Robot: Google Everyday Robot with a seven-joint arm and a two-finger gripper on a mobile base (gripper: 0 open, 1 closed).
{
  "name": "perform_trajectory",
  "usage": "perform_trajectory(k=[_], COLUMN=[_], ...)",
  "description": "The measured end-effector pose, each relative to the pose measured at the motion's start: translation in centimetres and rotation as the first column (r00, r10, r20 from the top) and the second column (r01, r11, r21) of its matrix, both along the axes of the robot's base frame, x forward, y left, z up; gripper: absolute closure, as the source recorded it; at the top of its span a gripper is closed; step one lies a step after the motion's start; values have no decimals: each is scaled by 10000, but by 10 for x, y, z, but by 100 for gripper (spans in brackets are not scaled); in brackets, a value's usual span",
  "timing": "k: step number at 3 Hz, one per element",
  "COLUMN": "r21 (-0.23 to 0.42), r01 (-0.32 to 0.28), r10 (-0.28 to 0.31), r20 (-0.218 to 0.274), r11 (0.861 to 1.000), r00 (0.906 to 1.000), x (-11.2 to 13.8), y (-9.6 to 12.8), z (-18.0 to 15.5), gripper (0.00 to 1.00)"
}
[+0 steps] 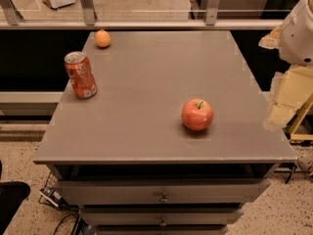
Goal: Move apple near orange
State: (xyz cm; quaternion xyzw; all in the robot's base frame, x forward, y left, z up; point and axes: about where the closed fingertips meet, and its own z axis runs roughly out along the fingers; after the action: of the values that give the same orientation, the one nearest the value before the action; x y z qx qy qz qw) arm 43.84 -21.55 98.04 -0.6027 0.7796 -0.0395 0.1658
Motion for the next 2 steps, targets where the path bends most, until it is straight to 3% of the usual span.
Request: perform_trajectory(k=[1, 2], r21=[0, 818], r01=[0, 91], r10=[0, -100], r20=[2, 116], r11=[10000, 9966], r00=[10000, 9999], x=[0, 7], y=[0, -3], z=[0, -1], gripper=[0, 0])
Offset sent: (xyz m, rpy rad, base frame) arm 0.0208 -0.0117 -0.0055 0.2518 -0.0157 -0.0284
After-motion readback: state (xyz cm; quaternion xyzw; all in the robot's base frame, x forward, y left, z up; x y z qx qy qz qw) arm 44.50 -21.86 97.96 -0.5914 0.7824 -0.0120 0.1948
